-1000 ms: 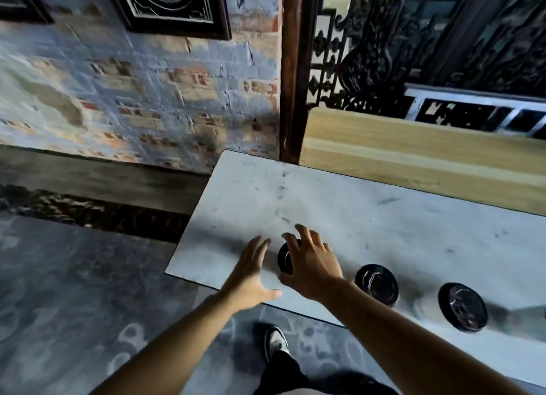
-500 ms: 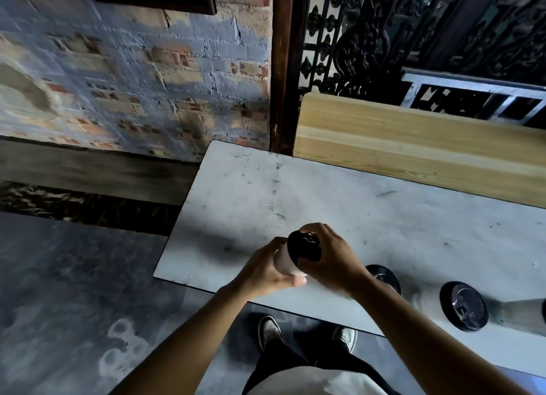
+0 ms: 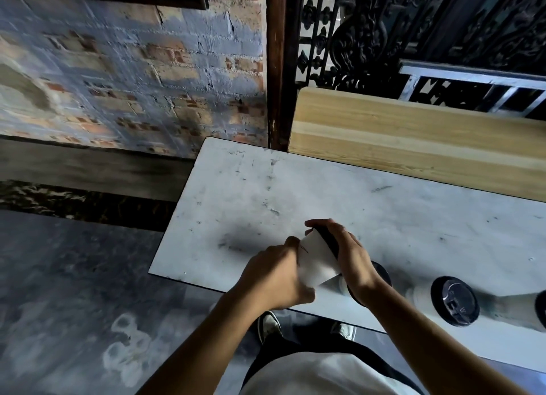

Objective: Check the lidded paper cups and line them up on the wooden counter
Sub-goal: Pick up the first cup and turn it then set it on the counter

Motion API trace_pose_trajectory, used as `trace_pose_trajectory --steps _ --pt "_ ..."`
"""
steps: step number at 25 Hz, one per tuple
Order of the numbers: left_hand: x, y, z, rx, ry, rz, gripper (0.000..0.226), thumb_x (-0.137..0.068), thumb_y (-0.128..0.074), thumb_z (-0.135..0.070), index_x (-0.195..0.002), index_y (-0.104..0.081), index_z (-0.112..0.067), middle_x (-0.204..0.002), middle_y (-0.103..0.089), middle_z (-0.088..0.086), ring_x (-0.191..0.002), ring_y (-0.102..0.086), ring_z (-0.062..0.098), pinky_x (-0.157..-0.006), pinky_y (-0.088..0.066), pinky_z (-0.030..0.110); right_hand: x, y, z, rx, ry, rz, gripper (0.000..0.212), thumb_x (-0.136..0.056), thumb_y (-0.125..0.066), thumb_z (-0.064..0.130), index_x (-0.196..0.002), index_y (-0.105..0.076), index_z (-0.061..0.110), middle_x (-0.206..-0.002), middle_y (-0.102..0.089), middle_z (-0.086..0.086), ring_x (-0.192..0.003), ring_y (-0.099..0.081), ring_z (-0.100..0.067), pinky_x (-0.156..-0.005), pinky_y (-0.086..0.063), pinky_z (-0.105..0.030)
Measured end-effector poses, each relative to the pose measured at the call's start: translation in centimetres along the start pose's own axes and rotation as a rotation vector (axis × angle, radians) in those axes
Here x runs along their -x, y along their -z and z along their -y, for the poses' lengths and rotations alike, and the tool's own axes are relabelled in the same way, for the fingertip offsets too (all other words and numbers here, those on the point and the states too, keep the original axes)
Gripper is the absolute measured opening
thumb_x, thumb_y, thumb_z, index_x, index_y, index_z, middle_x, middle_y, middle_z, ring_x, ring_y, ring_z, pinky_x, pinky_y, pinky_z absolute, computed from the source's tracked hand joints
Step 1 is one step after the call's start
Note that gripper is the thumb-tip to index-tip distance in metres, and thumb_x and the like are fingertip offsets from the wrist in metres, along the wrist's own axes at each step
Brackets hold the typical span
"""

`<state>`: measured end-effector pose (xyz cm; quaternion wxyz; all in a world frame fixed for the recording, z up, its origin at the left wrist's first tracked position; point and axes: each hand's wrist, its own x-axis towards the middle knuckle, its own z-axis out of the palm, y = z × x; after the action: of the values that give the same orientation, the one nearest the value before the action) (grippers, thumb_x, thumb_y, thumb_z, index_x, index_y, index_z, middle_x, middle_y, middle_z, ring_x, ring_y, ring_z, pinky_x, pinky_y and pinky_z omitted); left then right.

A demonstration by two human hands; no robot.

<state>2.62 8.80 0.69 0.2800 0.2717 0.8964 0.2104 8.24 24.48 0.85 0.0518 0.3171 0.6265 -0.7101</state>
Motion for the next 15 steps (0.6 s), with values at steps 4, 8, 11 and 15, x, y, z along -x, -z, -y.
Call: trace_pose_trajectory --steps 4,8,11,15 --pt "0.0 -0.2 -1.2 -0.081 -0.027 -0.031 0.056 -0.053 -0.068 -0.05 -0.095 -0.038 -0.028 -0.078 -0.054 -0.012 -0.065 -0.055 0.021 -0.046 -0.029 0.022 0.1 0.5 0.1 0.026 0.03 -0.035 0.038 -0.095 -0.049 0.044 -0.097 -0.082 0.027 -0.108 -0.078 -0.004 -0.109 -0.069 -0.036 -0.103 -0.052 -0.058" --pt "0.1 0.1 -1.7 -0.105 -0.039 -0.041 0.059 -0.051 -0.067 -0.051 -0.095 -0.035 -0.029 -0.075 -0.052 -0.013 -0.066 -0.053 0.022 -0.051 -0.034 0.028 0.0 1.0 0.3 0.043 0.064 0.015 0.038 -0.092 -0.05 0.044 -0.1 -0.082 0.026 -0.109 -0.078 -0.001 -0.115 -0.067 -0.037 -0.104 -0.051 -0.056" --pt "0.3 0.1 -1.6 -0.017 0.011 -0.032 0.06 -0.05 -0.067 -0.053 -0.098 -0.039 -0.03 -0.07 -0.053 -0.013 -0.067 -0.059 0.022 -0.047 -0.035 0.022 -0.1 1.3 0.3 0.015 0.031 0.076 0.041 -0.093 -0.05 0.05 -0.11 -0.081 0.029 -0.119 -0.077 -0.001 -0.119 -0.068 -0.031 -0.105 -0.051 -0.051" --pt "0.6 0.2 -1.6 0.223 0.093 -0.013 0.08 -0.05 -0.073 -0.069 -0.116 -0.05 -0.029 -0.095 -0.07 -0.009 -0.082 -0.069 0.018 -0.056 -0.049 0.026 -0.1 1.6 1.3 -0.036 0.001 0.137 0.05 -0.092 -0.046 0.058 -0.121 -0.077 0.033 -0.126 -0.078 0.004 -0.111 -0.075 -0.015 -0.091 -0.057 -0.031"
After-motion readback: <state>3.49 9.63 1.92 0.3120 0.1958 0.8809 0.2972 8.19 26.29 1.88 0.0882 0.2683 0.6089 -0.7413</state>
